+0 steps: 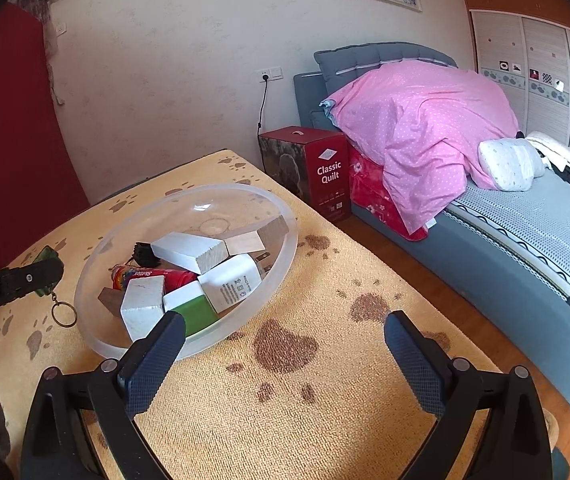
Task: Organize rigid objects
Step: 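Carry the green keychain remote into the bowl and open the left tool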
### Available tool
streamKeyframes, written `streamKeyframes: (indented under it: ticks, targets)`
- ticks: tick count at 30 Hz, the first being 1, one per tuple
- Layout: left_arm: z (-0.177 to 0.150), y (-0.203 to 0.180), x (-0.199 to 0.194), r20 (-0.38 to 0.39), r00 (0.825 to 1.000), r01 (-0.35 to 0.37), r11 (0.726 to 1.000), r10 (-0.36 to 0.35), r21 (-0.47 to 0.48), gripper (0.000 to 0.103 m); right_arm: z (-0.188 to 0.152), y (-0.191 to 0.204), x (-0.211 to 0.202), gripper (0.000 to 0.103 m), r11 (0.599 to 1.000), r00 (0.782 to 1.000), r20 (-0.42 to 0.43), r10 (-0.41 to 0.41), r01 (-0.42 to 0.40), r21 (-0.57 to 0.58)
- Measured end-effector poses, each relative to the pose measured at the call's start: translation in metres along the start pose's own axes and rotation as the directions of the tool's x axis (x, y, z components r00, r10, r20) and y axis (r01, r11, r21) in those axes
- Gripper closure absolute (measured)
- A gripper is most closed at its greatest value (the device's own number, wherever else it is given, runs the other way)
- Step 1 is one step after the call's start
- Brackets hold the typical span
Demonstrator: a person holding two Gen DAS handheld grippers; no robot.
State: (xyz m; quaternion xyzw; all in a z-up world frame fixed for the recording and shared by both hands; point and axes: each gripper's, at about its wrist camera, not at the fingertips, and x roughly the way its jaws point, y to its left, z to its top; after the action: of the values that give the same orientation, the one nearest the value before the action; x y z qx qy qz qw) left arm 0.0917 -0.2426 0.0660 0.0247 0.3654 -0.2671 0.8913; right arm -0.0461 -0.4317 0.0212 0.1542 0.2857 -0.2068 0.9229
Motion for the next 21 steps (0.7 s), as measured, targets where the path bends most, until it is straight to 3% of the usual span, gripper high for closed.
streamKeyframes:
  ticks: [21]
  targets:
    - [0.014, -0.034, 0.040, -0.044, 0.999, 0.014, 0.999, -0.012, 0.034, 0.032, -0.001, -0.012, 0.003, 0.001, 0.996, 0.998, -0.020, 0.067, -0.066, 0.052]
